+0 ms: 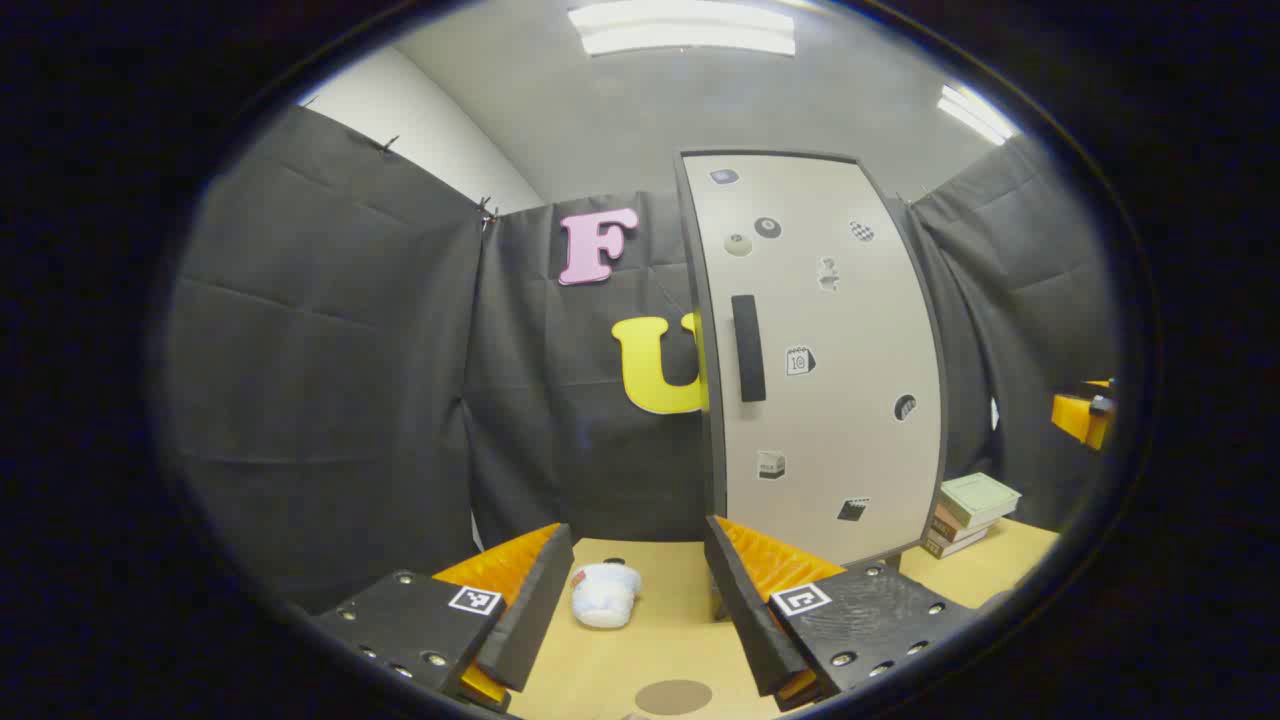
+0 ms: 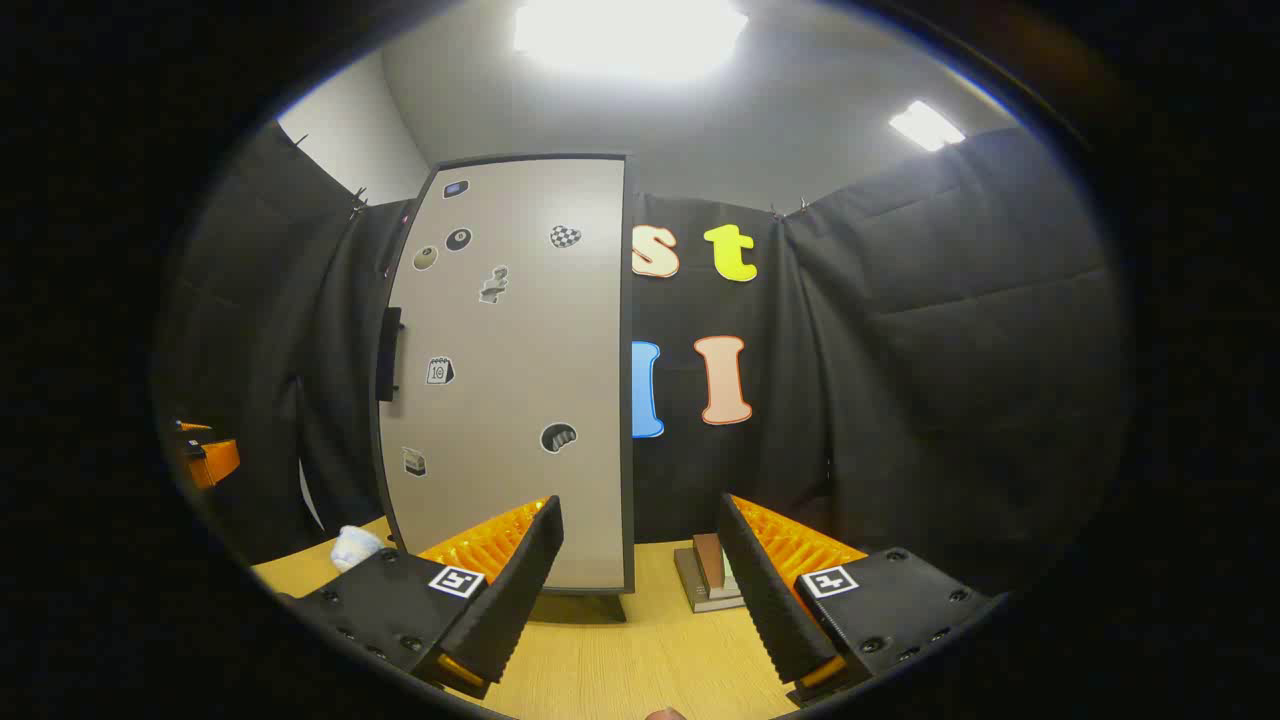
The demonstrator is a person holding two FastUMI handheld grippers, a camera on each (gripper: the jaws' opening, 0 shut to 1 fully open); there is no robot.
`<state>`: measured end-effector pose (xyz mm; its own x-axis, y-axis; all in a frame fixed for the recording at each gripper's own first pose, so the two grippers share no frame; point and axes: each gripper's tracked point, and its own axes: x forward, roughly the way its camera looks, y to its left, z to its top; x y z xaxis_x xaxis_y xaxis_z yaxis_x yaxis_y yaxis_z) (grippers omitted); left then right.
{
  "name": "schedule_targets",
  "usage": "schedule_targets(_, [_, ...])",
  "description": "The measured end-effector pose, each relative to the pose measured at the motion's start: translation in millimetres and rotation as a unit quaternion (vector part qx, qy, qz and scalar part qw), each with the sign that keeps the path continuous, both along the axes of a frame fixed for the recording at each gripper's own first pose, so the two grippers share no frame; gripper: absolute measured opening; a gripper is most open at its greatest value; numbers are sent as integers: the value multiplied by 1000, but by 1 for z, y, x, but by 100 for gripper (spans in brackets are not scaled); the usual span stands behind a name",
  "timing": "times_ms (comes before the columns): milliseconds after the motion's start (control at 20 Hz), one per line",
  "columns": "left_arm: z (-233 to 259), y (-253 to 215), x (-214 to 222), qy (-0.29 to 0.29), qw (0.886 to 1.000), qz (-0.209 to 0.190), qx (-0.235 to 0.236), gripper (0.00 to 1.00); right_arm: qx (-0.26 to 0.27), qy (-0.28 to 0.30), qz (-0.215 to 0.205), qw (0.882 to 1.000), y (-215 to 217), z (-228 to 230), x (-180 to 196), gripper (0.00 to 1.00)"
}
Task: Open the cabinet door with the right hand, grasp the bottle in the cabinet with the left hand and place it on the coaster, then close the cabinet door with the right hand.
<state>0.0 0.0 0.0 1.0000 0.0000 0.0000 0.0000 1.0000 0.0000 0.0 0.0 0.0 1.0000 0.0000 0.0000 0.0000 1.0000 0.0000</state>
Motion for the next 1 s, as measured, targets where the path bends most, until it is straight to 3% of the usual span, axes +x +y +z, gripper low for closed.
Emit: schedule_targets(1000, [5, 19, -11, -9, 1000, 25, 2, 80, 7, 6, 28, 1000, 21, 4, 13, 99])
